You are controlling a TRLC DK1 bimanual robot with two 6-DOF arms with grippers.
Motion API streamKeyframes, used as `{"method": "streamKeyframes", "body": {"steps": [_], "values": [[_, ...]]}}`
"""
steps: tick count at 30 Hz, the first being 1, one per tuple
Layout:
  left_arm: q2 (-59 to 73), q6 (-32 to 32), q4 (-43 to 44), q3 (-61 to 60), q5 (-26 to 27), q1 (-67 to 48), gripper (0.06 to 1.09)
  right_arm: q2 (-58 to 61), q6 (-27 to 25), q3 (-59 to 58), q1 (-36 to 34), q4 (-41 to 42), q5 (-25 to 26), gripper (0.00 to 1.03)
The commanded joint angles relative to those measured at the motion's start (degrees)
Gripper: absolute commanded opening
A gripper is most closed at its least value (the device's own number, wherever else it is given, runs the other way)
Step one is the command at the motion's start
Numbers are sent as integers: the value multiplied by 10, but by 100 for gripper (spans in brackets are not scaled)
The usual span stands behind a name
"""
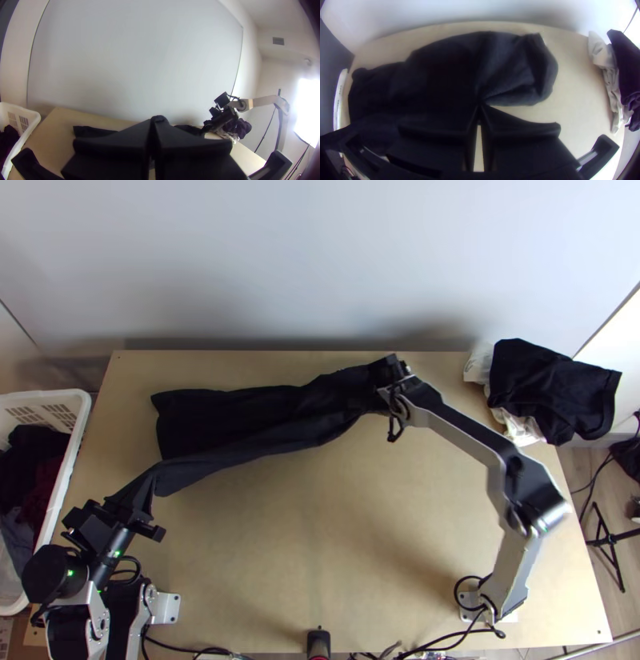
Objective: Fold the t-shirt
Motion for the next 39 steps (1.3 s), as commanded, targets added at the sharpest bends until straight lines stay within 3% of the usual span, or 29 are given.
{"method": "streamKeyframes", "body": {"steps": [1,6,10,14,16,18,22,30,39], "values": [[0,2,6,-4,0,0,9,-152,-28,-9,39,-66,-46,4],[0,-6,11,-4,-1,0,9,-190,-29,146,70,-205,-80,4],[0,-15,30,-4,-1,22,9,-170,-27,288,65,-218,-81,4],[1,-15,35,-4,-1,45,9,-86,3,497,-11,-201,-80,4],[1,-15,35,-4,-1,56,9,-80,26,490,-55,-107,-78,4],[2,-15,39,-4,-1,64,9,-56,45,489,-86,-66,-66,4],[17,-24,61,-4,0,79,9,-9,60,467,-100,-69,-35,4],[19,-28,66,-16,-1,80,9,-4,48,281,-50,-58,-21,4],[19,-13,82,-18,-1,100,9,-51,38,276,-46,-51,-13,4]]}}
